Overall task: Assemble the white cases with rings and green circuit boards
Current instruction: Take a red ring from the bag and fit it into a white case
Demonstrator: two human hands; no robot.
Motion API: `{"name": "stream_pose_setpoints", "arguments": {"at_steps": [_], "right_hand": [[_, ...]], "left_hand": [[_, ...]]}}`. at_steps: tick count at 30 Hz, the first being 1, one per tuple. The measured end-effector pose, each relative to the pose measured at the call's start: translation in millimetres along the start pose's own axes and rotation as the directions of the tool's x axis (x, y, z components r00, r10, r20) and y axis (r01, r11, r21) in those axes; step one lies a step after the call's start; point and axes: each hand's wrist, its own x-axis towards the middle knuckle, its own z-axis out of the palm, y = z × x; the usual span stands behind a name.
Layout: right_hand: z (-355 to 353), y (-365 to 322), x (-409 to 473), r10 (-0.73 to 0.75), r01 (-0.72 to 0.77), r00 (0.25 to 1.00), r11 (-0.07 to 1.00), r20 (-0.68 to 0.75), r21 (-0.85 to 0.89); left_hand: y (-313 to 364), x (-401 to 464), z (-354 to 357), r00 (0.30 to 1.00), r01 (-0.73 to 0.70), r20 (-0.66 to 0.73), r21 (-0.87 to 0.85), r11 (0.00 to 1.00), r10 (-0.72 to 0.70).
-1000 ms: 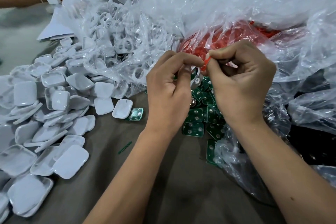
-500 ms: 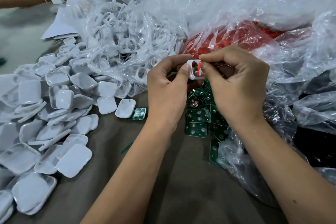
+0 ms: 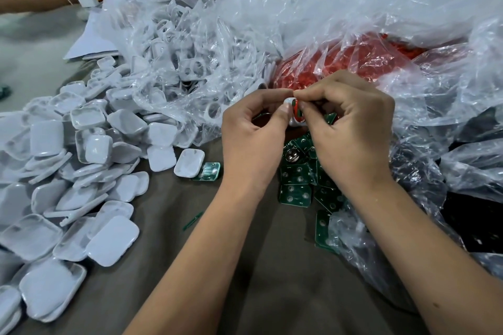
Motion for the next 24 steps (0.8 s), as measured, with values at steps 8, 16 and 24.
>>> {"name": "stream_pose_setpoints", "arguments": {"at_steps": [8,16,24], "right_hand": [[-1,-2,0,-0.009,0.009,0.997,1.0,0.072,-0.003],[1,-2,0,-0.015,-0.002,0.986,0.995,0.168,0.1],[-4,4,4,0.264,-0.364,0.915,0.866,0.306,0.342]], "left_hand": [[-1,0,-1,0.999,0.046,-0.001,-0.088,0.995,-0.046],[4,3,-10,0.992,0.123,0.034,-0.136,0.983,-0.12],[13,17,-36,0.942,0.179,0.295,-0.04,0.983,-0.16]]}}
